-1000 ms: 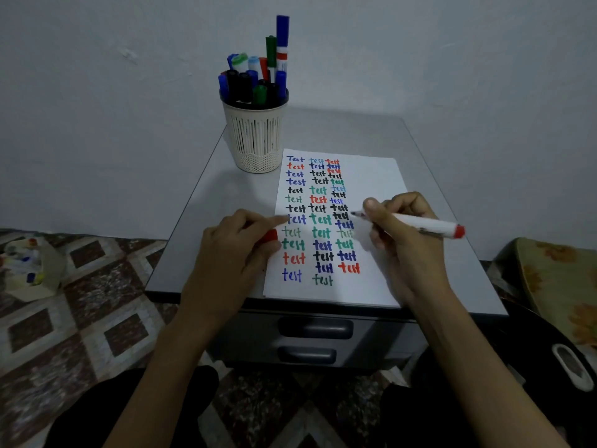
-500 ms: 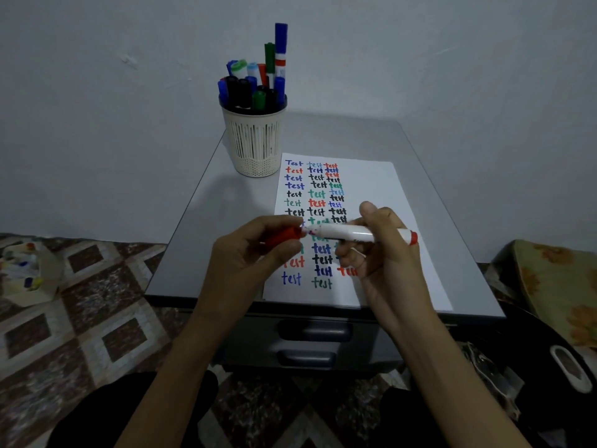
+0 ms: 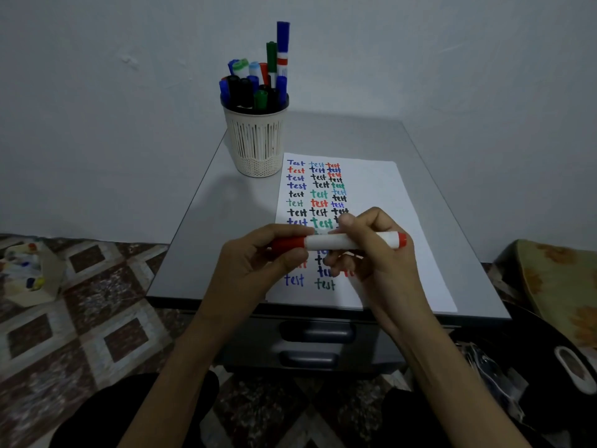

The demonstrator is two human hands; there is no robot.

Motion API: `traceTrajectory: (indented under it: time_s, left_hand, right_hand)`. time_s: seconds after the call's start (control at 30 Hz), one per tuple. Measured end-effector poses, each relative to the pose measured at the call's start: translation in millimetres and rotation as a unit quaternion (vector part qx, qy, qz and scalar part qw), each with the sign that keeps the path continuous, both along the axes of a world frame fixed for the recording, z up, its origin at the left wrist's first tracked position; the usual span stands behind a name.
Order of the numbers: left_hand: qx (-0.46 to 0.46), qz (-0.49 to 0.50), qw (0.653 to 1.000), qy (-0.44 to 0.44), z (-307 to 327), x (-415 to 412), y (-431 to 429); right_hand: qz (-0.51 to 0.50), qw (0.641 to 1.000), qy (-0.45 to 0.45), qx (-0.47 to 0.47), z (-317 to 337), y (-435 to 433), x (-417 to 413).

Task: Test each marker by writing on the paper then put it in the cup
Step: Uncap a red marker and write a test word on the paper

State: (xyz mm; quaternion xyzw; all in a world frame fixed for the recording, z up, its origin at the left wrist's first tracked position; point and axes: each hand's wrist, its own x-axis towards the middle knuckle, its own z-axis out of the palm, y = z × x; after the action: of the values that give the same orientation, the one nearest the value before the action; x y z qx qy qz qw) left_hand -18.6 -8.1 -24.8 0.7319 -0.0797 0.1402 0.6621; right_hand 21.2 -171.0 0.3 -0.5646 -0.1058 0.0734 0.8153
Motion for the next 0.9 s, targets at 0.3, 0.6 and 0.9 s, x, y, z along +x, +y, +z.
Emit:
traceTrajectory:
  time_s: [0.3, 0.6, 0.9]
  left_hand:
    - [0.013, 0.002, 1.0, -0.016, -2.1, 1.6, 3.5]
    - [0.017, 0.03, 0.998, -0.049, -5.8, 1.1, 0.5]
    - [0.227, 0.042, 0.97, -0.078, -6.8, 0.4, 7.6]
  right_hand:
    - [0.112, 0.984, -0.015, -0.136, 10.0, -26.4, 14.4]
    - [0.1, 0.767, -0.291, -0.563, 22.3, -14.4, 14.1]
    - [-0.056, 0.725, -0.28, -0.627, 10.6, 16.9, -2.1]
